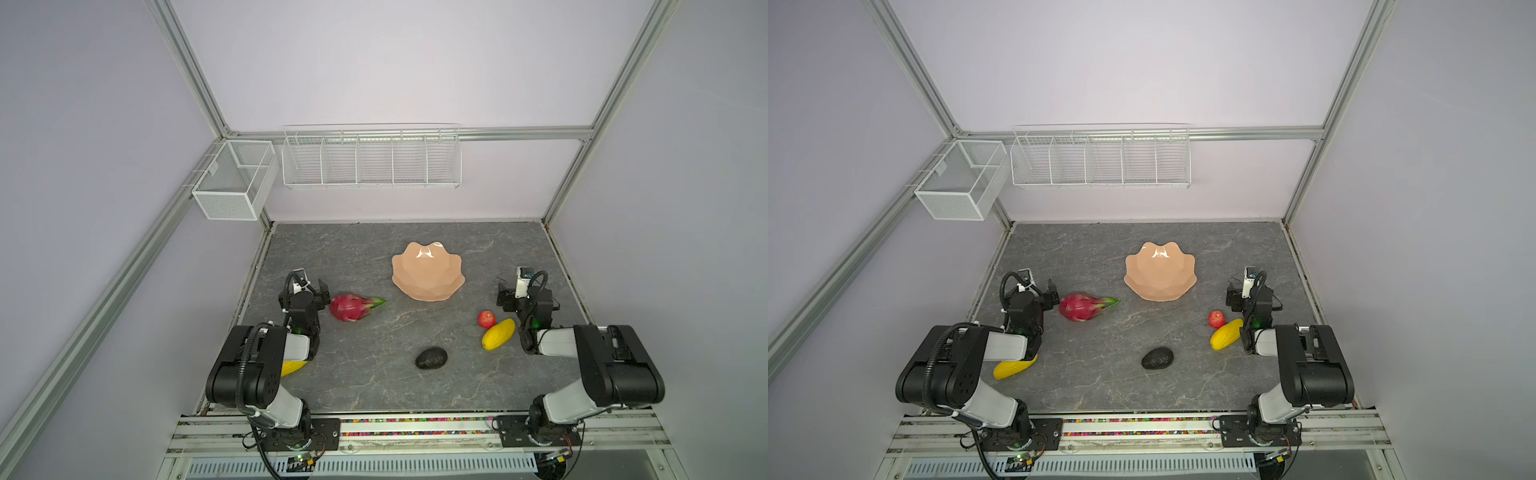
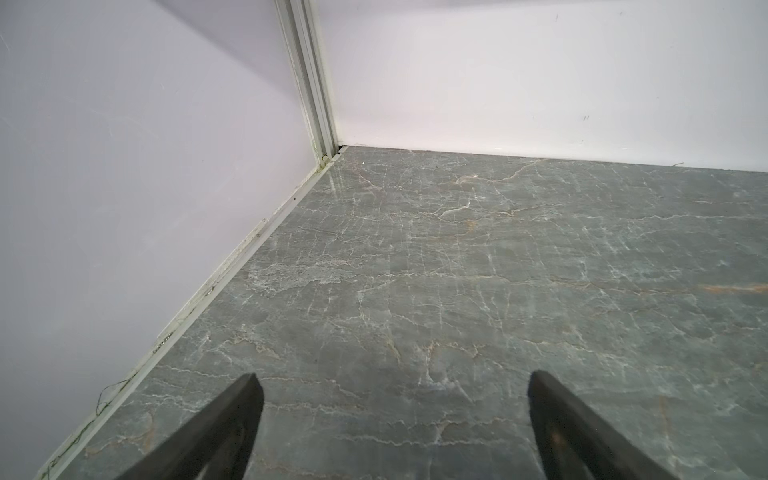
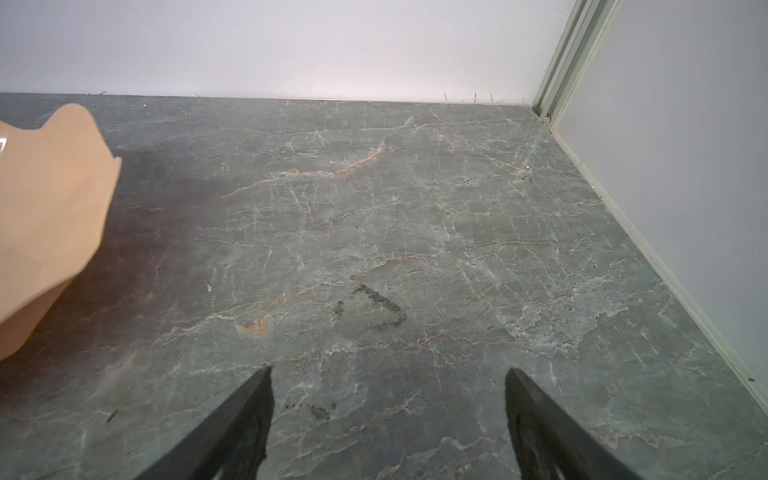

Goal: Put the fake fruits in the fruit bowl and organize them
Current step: 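Raise both grippers from the rest pose toward the table, then lower the left gripper onto the dragon fruit while the right gripper nears the bowl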

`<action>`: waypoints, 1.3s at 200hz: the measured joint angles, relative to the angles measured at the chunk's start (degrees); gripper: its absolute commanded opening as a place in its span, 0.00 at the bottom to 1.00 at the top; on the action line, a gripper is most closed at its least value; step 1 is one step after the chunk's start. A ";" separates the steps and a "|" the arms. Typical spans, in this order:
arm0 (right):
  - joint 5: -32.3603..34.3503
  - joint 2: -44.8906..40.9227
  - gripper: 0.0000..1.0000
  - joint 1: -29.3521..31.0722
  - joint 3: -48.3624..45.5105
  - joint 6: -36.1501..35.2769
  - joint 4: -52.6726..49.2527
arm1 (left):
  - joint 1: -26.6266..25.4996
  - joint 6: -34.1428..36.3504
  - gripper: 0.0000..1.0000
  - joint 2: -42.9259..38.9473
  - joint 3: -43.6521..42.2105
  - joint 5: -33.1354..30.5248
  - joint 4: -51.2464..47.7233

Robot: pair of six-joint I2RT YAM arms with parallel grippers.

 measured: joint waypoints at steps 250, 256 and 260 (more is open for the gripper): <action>4.87 -23.87 0.88 1.40 3.39 5.97 -20.06 | -6.80 -1.55 0.99 -25.33 12.15 7.74 -31.21; 3.85 -25.66 0.88 1.81 4.15 6.71 -22.12 | -7.74 -1.60 0.99 -25.62 13.14 9.86 -33.57; 2.91 -26.71 0.88 2.19 4.68 7.02 -23.45 | -8.33 -1.60 0.99 -25.62 13.75 11.23 -34.99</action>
